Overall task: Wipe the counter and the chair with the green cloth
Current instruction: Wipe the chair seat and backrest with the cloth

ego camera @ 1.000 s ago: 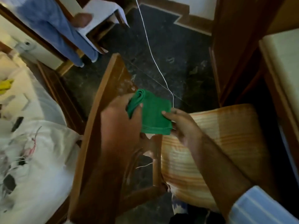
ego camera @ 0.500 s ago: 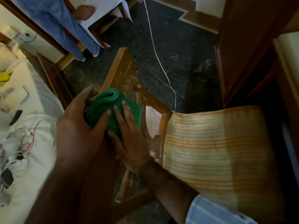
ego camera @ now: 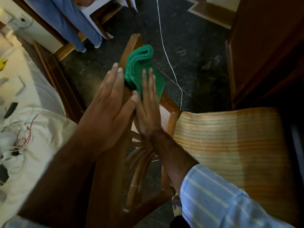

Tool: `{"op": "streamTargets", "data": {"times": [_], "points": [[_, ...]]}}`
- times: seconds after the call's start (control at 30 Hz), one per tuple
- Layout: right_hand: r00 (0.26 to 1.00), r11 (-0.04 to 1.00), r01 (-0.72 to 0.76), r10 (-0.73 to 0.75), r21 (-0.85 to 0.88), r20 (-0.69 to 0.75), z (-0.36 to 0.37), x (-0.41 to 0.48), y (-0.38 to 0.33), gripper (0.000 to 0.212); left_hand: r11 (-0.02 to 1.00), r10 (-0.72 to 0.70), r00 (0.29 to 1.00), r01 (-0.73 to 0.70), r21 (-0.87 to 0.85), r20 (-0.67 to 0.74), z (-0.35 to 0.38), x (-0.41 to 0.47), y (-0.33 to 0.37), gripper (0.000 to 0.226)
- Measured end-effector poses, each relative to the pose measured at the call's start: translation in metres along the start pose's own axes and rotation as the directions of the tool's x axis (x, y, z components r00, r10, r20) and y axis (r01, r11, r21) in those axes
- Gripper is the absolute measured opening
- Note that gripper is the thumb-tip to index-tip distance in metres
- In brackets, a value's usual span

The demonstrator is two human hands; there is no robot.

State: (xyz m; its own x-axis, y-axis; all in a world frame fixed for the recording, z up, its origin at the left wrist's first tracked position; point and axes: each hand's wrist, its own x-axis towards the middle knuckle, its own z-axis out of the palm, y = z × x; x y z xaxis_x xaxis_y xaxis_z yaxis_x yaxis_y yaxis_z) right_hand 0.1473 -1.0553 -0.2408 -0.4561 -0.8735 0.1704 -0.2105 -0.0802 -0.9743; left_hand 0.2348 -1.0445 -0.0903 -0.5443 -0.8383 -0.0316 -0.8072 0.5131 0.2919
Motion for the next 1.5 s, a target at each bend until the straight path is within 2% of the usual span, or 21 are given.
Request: {"op": "streamTargets", "data": {"times": [0.17,0.3,0.37,0.43,0.57,0.67,0.77,0.83,0.9,0.97,1.13,1.27,1.33,1.4,1.5], "points": [[0.976,0.974,-0.212,0.215,0.075,-0.037,-0.001,0.000,0.050,0.062,1.000,-0.004,1.000,0.005,0.021,-0.013,0.004,0.016,-0.002,0.073],[0.887,0.887,-0.461,0.461,0.033,0.018,-0.014,-0.011,0.099,0.064,1.000,-0.007,1.000,0.007,0.009,-0.016,0.004,0.014,-0.001,0.074],[0.845,0.845,-0.534,0.533,0.021,0.051,-0.018,-0.012,0.107,0.063,1.000,-0.006,1.000,0.006,0.002,-0.020,0.004,0.014,0.000,0.074],[0.826,0.822,-0.563,0.562,0.088,0.038,-0.019,-0.007,0.096,0.063,1.000,-0.001,1.000,0.001,0.002,-0.023,0.003,0.014,0.000,0.072],[0.885,0.873,-0.460,0.466,0.163,0.003,-0.017,0.004,0.050,0.059,1.000,0.013,1.000,-0.013,-0.001,-0.022,0.002,0.014,0.001,0.069],[0.966,0.936,-0.246,0.258,0.250,-0.015,-0.013,0.007,0.004,0.056,1.000,0.022,0.999,-0.022,-0.010,-0.027,0.003,0.014,0.001,0.068],[0.998,0.977,-0.048,0.056,0.209,-0.030,-0.006,0.008,-0.020,0.054,0.999,0.011,0.999,-0.013,-0.032,-0.042,0.004,0.015,0.000,0.068],[0.999,0.986,-0.011,0.017,0.167,-0.035,-0.001,0.006,-0.015,0.057,0.999,0.012,0.999,-0.014,-0.043,-0.048,0.004,0.014,-0.001,0.069],[0.998,0.988,-0.047,0.054,0.150,-0.044,0.001,0.006,0.002,0.058,0.998,0.012,0.999,-0.015,-0.063,-0.050,0.004,0.014,0.000,0.072],[0.985,0.974,-0.154,0.163,0.163,-0.046,0.000,0.007,0.023,0.062,0.998,0.011,0.999,-0.014,-0.063,-0.047,0.005,0.013,0.000,0.073],[0.864,0.856,-0.499,0.503,0.134,0.012,-0.018,0.004,0.076,0.071,0.999,0.013,0.999,-0.014,-0.029,-0.051,0.004,0.012,0.001,0.073],[0.849,0.830,-0.519,0.528,0.206,0.009,-0.017,0.005,0.059,0.064,0.999,0.021,0.999,-0.022,-0.024,-0.049,0.004,0.015,0.000,0.075],[0.894,0.888,-0.448,0.449,0.100,0.016,-0.013,0.000,0.036,0.061,1.000,0.016,0.998,-0.017,-0.010,-0.053,0.004,0.016,0.000,0.074],[0.979,0.978,-0.196,0.199,-0.072,0.040,-0.005,-0.010,0.018,0.058,1.000,0.014,0.998,-0.015,-0.017,-0.055,0.005,0.015,0.000,0.074],[0.995,0.997,-0.031,0.024,0.074,0.097,0.001,-0.023,-0.021,0.068,0.998,0.021,0.999,-0.024,-0.054,-0.047,0.004,0.017,0.000,0.082]]}}
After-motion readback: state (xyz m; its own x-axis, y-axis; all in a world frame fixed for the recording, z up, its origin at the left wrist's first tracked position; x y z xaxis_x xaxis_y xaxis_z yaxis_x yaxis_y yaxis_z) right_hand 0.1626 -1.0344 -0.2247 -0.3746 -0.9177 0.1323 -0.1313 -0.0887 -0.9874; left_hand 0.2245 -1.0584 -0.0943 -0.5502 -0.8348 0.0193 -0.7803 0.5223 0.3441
